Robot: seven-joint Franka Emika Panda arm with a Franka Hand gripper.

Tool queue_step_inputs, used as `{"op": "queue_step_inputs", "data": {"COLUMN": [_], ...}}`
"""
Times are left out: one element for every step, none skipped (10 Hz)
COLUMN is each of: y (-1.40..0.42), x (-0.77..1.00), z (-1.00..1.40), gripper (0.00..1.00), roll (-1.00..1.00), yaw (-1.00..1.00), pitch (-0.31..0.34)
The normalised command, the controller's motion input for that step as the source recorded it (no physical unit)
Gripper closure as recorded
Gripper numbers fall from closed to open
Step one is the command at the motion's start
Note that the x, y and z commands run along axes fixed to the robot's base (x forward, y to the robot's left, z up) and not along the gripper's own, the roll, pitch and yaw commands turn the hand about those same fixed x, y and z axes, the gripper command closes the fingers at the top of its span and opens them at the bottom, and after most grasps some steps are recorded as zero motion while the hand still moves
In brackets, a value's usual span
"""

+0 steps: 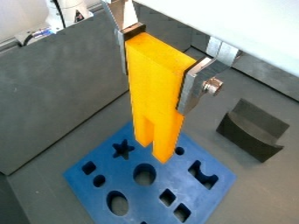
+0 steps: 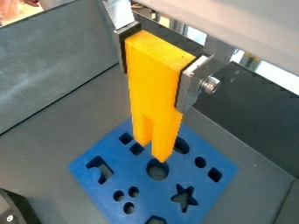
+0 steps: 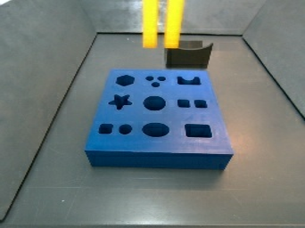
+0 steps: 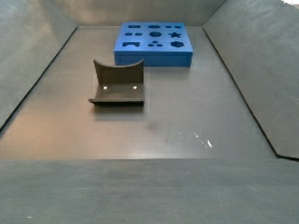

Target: Insert the double-square object.

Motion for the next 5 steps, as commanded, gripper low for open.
{"op": "queue_step_inputs", "data": {"y": [0.01,0.0,-0.02,-0.04,0.0], "x": [1.0,1.0,1.0,1.0,1.0], "z": [-0.37,-0.56,-0.73,-0.67,-0.4], "gripper": [1.0,1.0,1.0,1.0,1.0], "roll": [0.1,0.14,0.18,0.16,0.11], "yaw": [0.0,0.0,0.0,0.0,0.0], "pitch": [0.227,0.22,0.147,0.119,0.044]}}
